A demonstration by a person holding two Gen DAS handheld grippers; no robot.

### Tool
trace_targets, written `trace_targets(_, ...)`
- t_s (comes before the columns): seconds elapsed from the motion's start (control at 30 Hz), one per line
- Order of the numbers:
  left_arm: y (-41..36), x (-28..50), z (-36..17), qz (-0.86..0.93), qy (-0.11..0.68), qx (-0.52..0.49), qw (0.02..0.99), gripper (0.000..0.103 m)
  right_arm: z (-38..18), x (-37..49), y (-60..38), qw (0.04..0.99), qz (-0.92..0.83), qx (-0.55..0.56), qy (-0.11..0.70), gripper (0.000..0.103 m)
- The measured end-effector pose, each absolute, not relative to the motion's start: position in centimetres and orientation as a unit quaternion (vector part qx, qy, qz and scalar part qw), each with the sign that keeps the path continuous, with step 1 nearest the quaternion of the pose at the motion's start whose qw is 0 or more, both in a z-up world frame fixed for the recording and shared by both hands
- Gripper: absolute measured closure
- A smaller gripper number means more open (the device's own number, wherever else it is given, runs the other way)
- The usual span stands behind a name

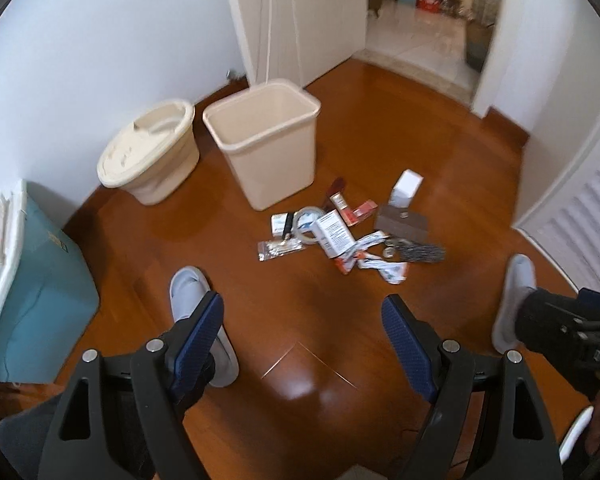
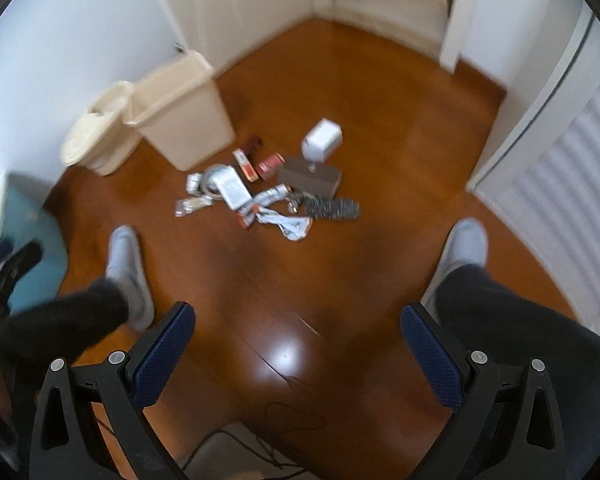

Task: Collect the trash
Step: 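Lower both tools to the trash pile and grasp items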

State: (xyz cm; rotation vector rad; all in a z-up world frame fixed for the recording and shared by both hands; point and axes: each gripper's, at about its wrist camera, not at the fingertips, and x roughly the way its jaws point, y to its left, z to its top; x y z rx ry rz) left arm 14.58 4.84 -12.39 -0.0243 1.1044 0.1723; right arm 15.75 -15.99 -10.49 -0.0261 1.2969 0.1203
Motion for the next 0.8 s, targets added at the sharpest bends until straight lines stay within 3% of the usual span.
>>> trace_targets(0.23,10.8,20.5,-22.2,0.156,0.562,-0.108,0.805,0.022,-27.0,25.4,-9.4,0.747,0.11,-0.089,0.65,0.0)
trace_targets(0.5,12.5,24.3,-31.7,0.215,0.573,-0.139,0.778,0.022,-43.7,32.4,-3.4,0.687,0.212,-0.232,0.656,0.0)
trace_targets(0.8,12.1,28.9,-39.4,0.198,0.588,-0.205,0.757,0.022,-50.9,34.4,-2.0,0.666,0.25,-0.312,0.63,0.006)
